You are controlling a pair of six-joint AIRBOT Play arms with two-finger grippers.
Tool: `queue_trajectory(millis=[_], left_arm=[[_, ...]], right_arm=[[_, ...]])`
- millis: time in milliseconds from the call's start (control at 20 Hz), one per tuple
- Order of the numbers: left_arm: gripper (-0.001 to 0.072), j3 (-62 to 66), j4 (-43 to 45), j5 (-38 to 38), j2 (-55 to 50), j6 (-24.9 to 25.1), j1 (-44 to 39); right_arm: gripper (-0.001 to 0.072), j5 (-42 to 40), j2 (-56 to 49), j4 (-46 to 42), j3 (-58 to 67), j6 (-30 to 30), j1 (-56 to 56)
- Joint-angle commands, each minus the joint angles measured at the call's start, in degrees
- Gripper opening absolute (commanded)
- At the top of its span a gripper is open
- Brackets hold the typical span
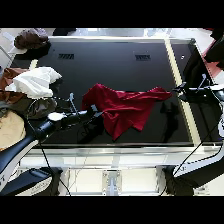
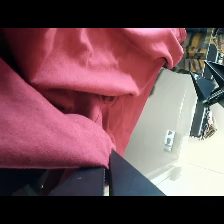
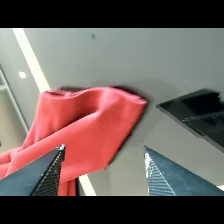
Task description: Fold the shirts.
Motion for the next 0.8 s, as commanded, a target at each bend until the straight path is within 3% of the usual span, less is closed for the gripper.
queue_trajectory(millis=[0, 150, 500, 550, 650, 700, 750], left_arm=[[0.0010, 0.0, 0.0, 0.0, 0.0, 0.0, 0.0], [0.0010, 0.0, 0.0, 0.0, 0.0, 0.0, 0.0], [0.0010, 0.0, 0.0, 0.1, 0.0, 0.0, 0.0], [0.0010, 0.0, 0.0, 0.1, 0.0, 0.0, 0.0], [0.0010, 0.0, 0.0, 0.1, 0.0, 0.0, 0.0], [0.0010, 0.0, 0.0, 0.0, 0.0, 0.0, 0.0], [0.0010, 0.0, 0.0, 0.0, 0.0, 0.0, 0.0]], right_arm=[[0.0545, 1.5, -2.6, 4.0, 0.5, 1.6, -0.8], [0.0545, 1.7, -5.5, 8.7, 0.5, -0.1, -0.7], [0.0541, 1.4, -9.0, 8.7, 0.7, -1.0, 0.9], [0.0485, 1.3, -9.3, 8.8, 0.7, -1.9, 1.9], [0.0466, 0.9, -9.9, 9.5, 1.0, -2.1, 3.9], [0.0399, 1.0, -9.9, 10.2, 1.4, -2.8, 4.7], [0.0184, 1.8, -9.9, 10.8, 2.3, -3.7, 5.2]])
